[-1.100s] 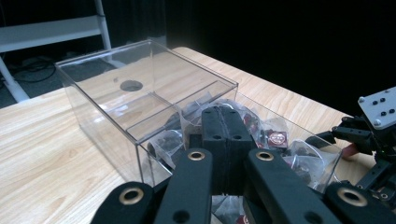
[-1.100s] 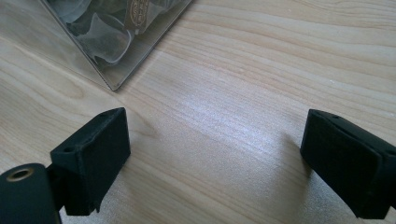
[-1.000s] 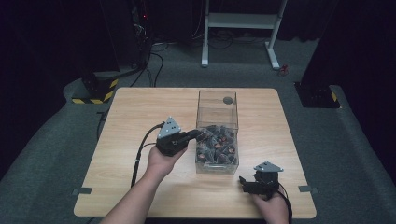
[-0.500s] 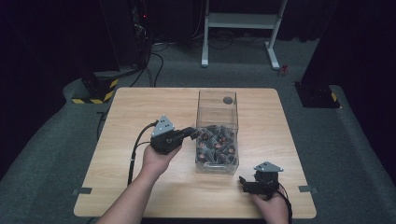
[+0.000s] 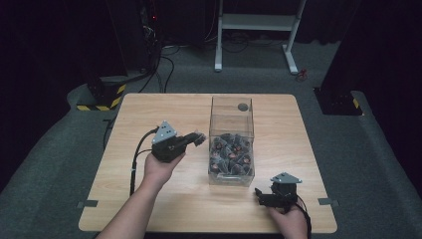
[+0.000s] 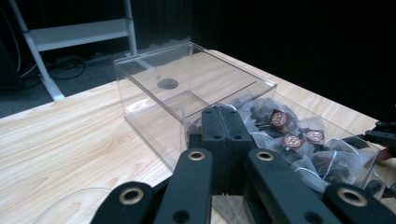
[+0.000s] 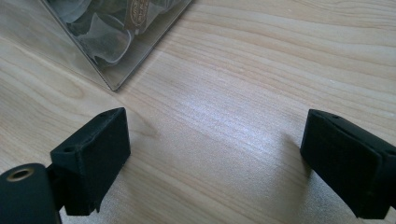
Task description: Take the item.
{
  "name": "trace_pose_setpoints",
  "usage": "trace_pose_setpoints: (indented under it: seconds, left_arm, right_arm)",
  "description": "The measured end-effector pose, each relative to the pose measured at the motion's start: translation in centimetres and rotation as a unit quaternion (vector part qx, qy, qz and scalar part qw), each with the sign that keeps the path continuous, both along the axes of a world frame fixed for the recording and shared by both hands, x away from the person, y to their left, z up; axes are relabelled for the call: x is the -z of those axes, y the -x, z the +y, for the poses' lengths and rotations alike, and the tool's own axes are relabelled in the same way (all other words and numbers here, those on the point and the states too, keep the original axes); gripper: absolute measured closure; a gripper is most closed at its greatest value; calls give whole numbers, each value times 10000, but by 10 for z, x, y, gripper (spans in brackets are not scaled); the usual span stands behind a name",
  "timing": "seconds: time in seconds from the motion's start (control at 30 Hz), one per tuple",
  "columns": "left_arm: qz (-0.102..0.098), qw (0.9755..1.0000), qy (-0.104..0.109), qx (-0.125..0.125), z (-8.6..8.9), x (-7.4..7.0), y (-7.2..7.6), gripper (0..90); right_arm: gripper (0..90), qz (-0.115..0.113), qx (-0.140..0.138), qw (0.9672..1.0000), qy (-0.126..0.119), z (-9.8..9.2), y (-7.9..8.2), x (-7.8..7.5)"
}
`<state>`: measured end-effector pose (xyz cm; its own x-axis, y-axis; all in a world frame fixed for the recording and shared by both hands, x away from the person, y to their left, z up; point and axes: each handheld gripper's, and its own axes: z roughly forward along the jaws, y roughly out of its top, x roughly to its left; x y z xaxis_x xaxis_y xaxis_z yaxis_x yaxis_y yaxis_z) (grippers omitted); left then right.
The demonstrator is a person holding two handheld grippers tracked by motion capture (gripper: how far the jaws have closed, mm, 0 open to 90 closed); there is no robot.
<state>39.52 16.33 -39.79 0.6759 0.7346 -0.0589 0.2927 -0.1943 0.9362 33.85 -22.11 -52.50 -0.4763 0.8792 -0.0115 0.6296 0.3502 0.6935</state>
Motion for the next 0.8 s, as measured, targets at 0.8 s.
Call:
trace_pose_setpoints:
  seconds: [0.8]
  left_arm:
    - [21, 9986, -7, -536, 44, 1, -10, 900]
  right_arm:
    - [81, -7, -10, 10000, 5, 0, 0, 0]
